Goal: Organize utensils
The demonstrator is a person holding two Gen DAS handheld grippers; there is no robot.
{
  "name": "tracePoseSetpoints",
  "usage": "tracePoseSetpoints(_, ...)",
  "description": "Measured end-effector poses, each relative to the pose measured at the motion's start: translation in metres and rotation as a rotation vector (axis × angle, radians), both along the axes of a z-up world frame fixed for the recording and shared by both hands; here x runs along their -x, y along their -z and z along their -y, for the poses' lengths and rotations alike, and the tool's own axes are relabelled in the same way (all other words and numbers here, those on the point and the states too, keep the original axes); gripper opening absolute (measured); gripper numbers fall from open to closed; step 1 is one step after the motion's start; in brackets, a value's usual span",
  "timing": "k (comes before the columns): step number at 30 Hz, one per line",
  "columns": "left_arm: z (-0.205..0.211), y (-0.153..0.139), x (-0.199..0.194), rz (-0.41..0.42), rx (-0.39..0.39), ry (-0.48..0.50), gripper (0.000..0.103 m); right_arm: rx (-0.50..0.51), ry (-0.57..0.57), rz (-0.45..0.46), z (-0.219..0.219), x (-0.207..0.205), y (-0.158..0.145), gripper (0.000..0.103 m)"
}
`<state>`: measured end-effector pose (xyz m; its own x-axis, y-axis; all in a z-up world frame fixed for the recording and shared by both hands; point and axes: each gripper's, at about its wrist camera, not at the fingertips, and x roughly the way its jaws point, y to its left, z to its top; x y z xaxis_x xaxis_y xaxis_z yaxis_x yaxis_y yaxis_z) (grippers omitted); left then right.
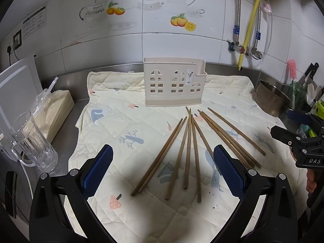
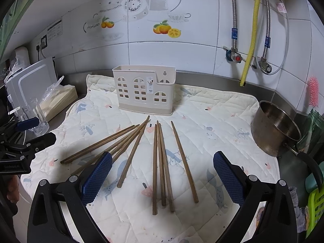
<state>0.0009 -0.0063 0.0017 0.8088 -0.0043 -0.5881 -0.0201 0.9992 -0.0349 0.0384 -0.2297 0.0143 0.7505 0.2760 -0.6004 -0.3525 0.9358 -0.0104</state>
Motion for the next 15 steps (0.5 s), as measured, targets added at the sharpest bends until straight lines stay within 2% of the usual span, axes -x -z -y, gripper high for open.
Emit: tracePoseSetpoints(15, -0.0005, -0.0001, 0.0023, 0.003, 0.001, -0.004, 0.098, 0.0, -0.003, 0.001, -0.002, 0.0017, -0.0005, 0.097)
